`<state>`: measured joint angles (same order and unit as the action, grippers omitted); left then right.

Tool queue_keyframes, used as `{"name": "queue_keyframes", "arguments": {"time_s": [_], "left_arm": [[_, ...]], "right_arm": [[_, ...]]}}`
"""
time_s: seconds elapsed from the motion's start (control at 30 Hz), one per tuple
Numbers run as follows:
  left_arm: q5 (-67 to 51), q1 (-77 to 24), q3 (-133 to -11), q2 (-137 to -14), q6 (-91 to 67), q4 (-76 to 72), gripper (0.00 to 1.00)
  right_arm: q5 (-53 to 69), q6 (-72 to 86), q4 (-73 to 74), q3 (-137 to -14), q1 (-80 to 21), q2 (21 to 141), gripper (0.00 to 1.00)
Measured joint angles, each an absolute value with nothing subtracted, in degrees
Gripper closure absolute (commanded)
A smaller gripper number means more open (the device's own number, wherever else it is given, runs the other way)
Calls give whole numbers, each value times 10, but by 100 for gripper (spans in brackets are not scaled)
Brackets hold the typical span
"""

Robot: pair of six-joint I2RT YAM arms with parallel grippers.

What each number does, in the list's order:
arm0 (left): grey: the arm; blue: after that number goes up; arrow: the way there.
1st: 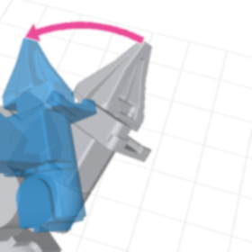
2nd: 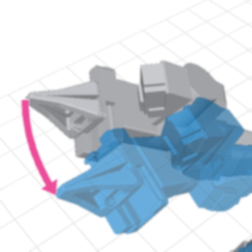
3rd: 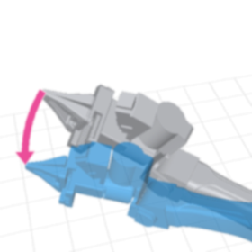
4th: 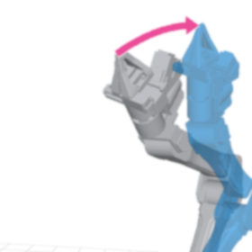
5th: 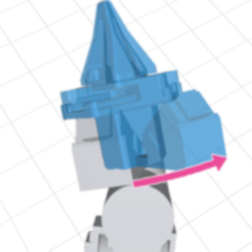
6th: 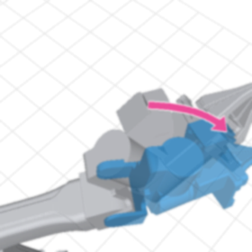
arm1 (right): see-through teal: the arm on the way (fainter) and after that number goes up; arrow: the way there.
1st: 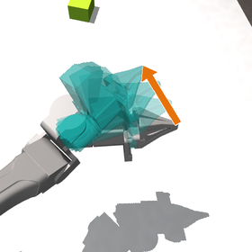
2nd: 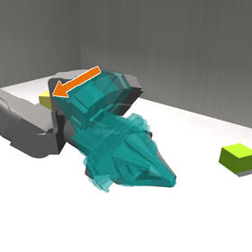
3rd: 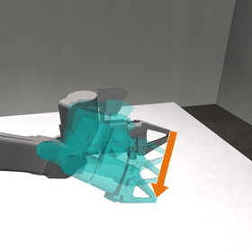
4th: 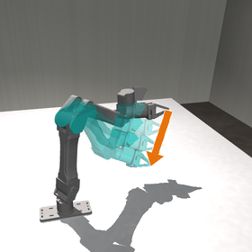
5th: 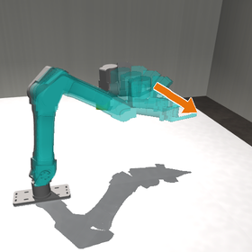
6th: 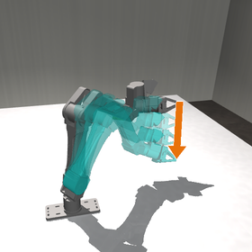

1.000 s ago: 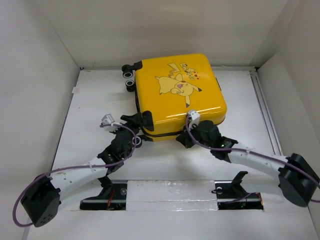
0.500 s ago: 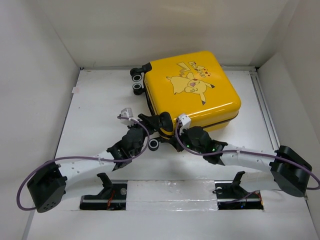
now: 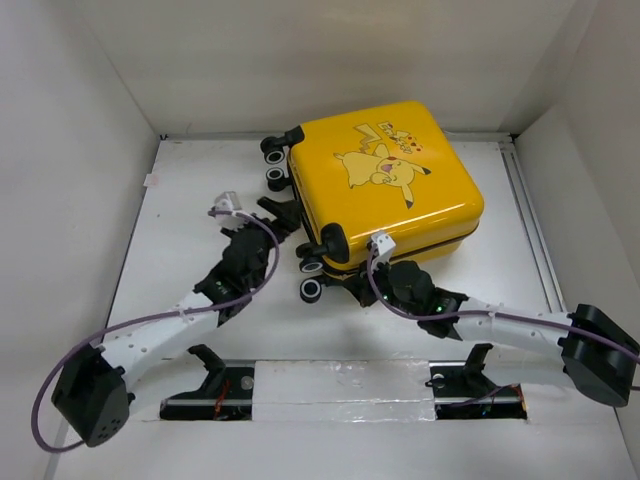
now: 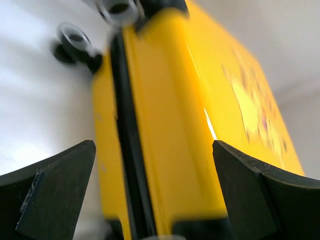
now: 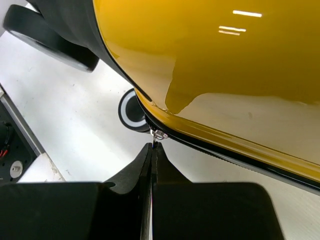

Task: Pack the luggage

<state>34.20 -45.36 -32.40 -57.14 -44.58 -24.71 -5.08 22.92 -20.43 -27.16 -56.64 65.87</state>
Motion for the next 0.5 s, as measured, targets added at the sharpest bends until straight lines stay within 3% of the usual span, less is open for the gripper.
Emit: {"name": "queue_keyframes", "arguments": {"time_s": [0.17,0.3,0.5], "left_arm": [[259,-274,-350,-588,-487,-272,4],[145,-143,-396,-686,-542,-320,11],[26,-109,-571,-894,-541,-306,20]], "right_arm": [[-52,229,-191,-266,-567,644,100],[-52,230,-189,-265,-567,641,100],[-52,234,-184,-262,-568,632,100]]}}
